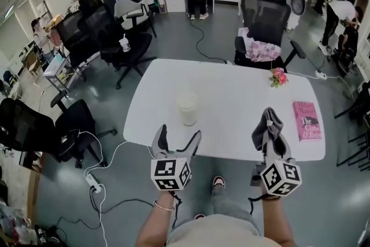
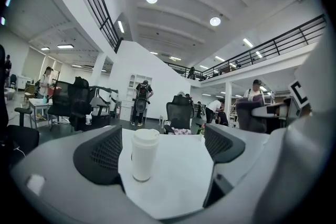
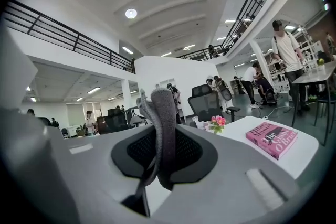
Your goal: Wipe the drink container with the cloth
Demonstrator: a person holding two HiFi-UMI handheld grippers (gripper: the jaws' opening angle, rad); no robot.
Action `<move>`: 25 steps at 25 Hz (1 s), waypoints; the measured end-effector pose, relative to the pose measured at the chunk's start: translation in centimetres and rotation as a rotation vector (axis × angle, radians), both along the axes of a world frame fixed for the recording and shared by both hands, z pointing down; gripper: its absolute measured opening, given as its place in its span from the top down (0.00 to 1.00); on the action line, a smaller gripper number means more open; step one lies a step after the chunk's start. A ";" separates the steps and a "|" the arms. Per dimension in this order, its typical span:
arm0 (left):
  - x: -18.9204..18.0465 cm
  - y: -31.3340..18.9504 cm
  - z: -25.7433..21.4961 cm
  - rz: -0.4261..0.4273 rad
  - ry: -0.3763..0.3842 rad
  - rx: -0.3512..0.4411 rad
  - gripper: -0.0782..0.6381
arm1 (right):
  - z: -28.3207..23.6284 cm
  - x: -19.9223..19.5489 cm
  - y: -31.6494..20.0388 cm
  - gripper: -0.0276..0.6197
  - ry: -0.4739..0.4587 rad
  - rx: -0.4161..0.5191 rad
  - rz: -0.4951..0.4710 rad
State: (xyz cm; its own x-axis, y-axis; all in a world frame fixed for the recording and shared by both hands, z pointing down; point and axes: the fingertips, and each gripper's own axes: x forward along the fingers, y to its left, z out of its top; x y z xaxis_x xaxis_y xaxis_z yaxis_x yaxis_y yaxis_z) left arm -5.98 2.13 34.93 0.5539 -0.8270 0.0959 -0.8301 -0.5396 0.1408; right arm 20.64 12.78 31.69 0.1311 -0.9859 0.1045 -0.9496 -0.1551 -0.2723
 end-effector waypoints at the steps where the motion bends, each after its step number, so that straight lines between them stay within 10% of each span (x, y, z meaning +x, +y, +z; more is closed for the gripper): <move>1: 0.3 -0.9 0.0 -0.011 0.000 -0.002 0.22 | -0.1 0.5 -1.3 0.85 0.000 -0.001 -0.012; 25: 4.3 -13.0 5.4 -0.183 -0.088 -0.103 0.22 | 4.9 3.5 -21.0 0.85 -0.031 -0.117 -0.263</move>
